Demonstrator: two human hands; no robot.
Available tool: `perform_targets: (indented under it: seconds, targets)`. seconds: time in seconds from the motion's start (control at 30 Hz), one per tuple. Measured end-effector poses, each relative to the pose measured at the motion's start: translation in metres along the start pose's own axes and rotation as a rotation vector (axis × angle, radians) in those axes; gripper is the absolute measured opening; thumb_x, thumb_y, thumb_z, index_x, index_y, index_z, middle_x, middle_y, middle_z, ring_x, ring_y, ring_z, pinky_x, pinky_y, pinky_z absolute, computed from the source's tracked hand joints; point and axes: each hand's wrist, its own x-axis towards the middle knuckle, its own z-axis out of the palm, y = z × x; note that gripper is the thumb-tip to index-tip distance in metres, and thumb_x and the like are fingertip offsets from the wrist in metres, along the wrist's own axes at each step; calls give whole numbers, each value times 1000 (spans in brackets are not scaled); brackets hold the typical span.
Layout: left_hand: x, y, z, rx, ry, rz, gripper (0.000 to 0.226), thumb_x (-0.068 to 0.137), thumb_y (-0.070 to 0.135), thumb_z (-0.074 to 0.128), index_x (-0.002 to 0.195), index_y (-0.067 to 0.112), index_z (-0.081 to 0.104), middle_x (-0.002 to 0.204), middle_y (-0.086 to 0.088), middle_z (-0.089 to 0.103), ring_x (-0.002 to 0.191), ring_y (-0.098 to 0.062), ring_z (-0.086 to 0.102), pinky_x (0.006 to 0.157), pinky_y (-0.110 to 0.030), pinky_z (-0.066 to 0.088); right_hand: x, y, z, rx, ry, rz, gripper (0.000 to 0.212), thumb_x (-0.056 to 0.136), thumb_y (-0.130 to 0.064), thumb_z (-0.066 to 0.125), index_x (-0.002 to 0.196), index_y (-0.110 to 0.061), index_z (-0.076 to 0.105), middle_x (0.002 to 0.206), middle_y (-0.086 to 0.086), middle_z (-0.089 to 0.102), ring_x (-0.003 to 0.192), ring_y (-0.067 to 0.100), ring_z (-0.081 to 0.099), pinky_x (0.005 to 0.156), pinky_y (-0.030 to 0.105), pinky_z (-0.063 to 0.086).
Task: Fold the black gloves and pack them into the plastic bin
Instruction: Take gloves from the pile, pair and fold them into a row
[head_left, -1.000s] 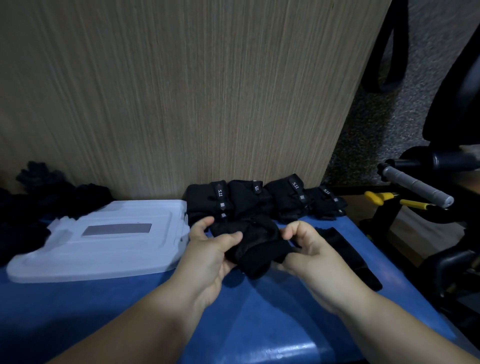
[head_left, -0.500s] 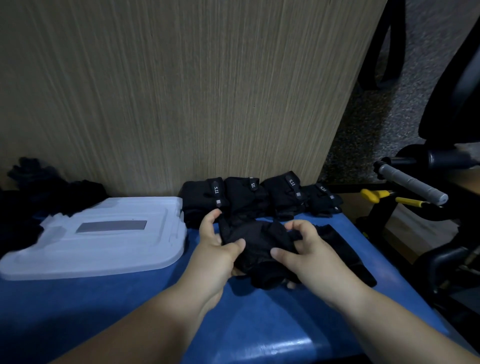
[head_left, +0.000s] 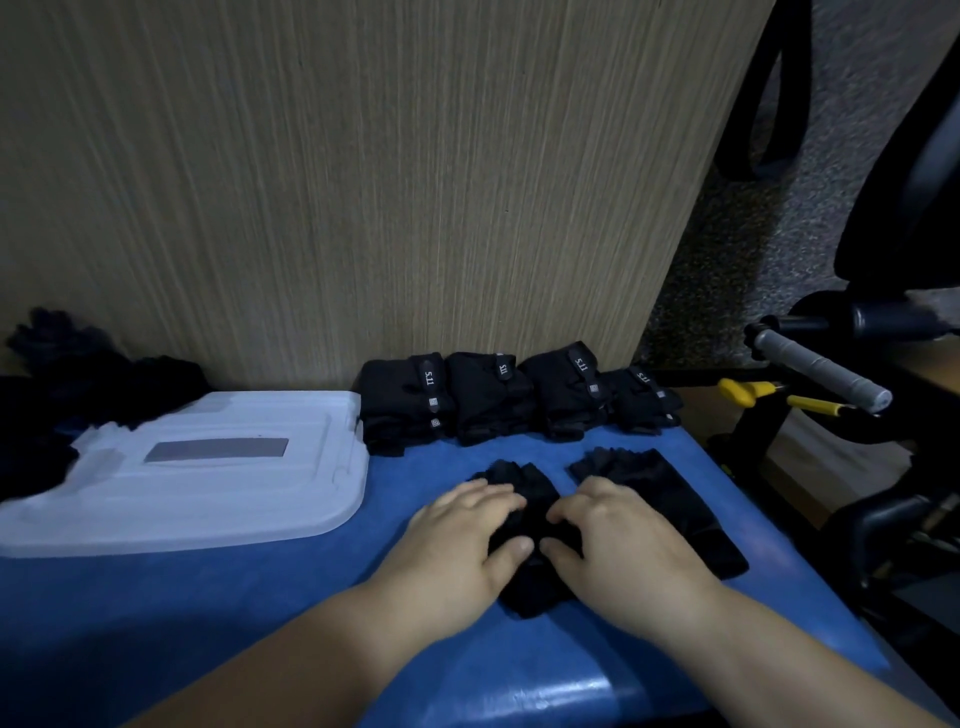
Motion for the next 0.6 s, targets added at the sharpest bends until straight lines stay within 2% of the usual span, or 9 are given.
perform_targets:
  seconds: [0.1, 0.27, 0.37, 0.43, 0.6]
  targets:
    - [-2, 0, 1, 126, -151, -12, 53, 101, 50, 27, 151, 37, 15, 159, 21, 5, 145, -1, -7, 118, -29, -6, 0, 3, 3, -4, -12, -17, 47, 96, -48, 45, 137, -25, 49, 131, -8, 47, 125, 10, 40, 99, 18, 36]
    - [-2, -6, 0, 185, -235, 1, 53, 101, 50, 21, 151, 40, 7, 158, 23, -5, 144, -1, -17, 118, -41, -13, -2, 8, 2, -7, -15, -56, 48, 97, -50, 42, 138, -27, 49, 132, -9, 48, 125, 10, 40, 101, 20, 38]
    - [0, -9, 2, 177, -243, 13, 53, 101, 50, 21, 151, 41, 6, 158, 24, -6, 143, 0, -20, 117, -43, -16, -2, 13, -3, -7, 2, -74, 44, 95, -49, 46, 134, -29, 53, 129, -11, 52, 124, 9, 41, 101, 19, 36]
    - [0, -10, 2, 157, -232, 26, 53, 101, 49, 23, 151, 42, 7, 158, 24, -4, 142, 0, -20, 117, -43, -16, 0, 19, -9, 26, 56, -39, 36, 93, -45, 52, 125, -31, 61, 118, -11, 57, 116, 7, 47, 95, 17, 38]
    - [1, -7, 3, 99, -91, 95, 51, 100, 45, 34, 149, 41, 18, 157, 25, 9, 139, 7, -15, 118, -32, -14, 1, 47, -31, 102, 241, 193, 14, 88, -32, 62, 100, -30, 69, 95, -9, 60, 94, 10, 58, 80, 20, 40]
